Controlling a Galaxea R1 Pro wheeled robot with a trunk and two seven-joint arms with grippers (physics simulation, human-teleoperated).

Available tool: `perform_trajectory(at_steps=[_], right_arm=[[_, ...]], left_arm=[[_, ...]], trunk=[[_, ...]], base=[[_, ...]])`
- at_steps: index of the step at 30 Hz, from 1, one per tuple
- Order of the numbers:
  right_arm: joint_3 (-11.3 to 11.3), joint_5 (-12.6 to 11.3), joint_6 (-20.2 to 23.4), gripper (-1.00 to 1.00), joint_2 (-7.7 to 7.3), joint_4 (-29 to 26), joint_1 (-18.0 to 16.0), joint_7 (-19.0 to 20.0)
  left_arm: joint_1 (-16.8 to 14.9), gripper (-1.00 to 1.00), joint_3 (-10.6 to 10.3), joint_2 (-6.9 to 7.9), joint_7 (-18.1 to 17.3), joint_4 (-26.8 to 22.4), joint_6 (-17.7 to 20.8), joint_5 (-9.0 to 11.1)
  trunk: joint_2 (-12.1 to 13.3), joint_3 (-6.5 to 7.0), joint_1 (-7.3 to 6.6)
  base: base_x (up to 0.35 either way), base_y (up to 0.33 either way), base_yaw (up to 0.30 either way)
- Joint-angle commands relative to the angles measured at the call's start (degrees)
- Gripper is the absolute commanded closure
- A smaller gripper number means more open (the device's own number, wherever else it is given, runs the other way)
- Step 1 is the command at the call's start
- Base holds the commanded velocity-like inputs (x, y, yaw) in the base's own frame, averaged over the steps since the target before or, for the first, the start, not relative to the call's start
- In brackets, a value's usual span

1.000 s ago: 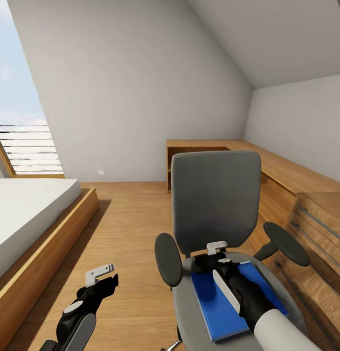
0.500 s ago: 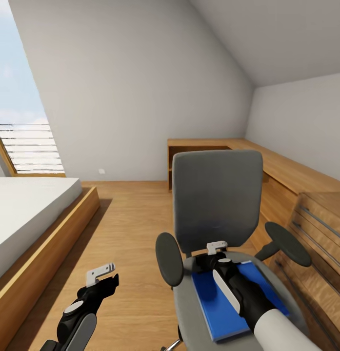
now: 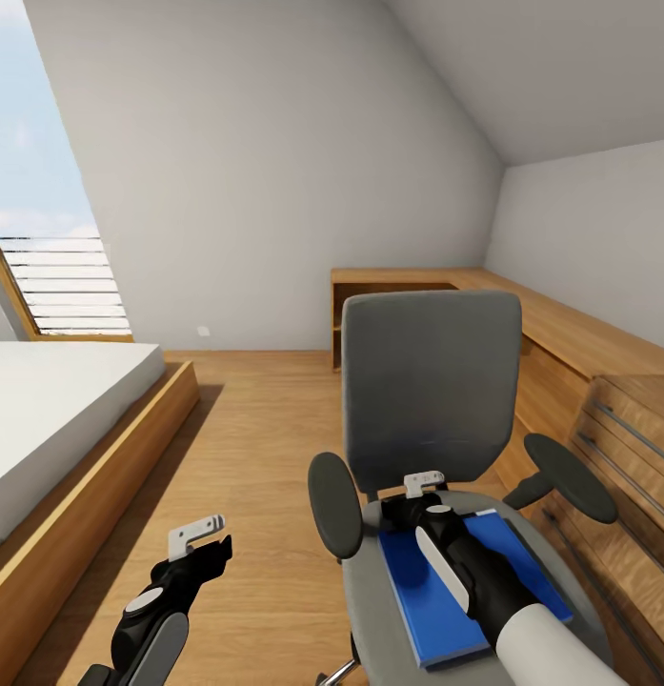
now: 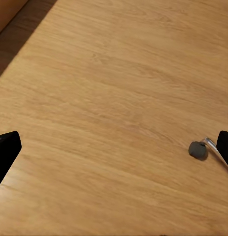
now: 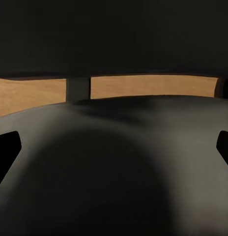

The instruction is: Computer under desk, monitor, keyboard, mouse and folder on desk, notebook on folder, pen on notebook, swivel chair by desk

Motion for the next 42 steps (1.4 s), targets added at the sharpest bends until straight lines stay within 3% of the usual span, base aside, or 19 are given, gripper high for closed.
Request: perform_trajectory(at_steps=[1, 27, 36, 42], right_arm=[[0.29, -0.6, 0.17, -1.0, -0.08, -0.09, -0.06, -0.55], [-0.38, -1.01, 0.61, -1.0, -0.16, 0.14, -0.06, -0.51], [-3.63, -1.07, 4.47, -1.0, -0.09, 0.25, -0.06, -0.54], [-4.08, -1.02, 5.05, -1.0, -0.08, 0.26, -0.06, -0.61]], left_arm=[[-0.05, -1.0, -0.14, 0.06, 0.57, -0.09, 0.07, 0.5], [-0.05, -1.0, -0.15, 0.06, 0.49, -0.12, 0.08, 0.5], [-0.06, -1.0, -0.15, 0.06, 0.48, -0.08, 0.14, 0.63], [-0.05, -1.0, -0.15, 0.06, 0.48, -0.08, 0.15, 0.66]], trunk=[[-0.03, -0.06, -0.01], [-0.03, -0.07, -0.01], [-0.03, -0.07, -0.01], [-0.03, -0.07, -0.01]], base=[[0.0, 0.0, 0.004], [0.0, 0.0, 0.0], [0.0, 0.0, 0.0], [0.0, 0.0, 0.0]])
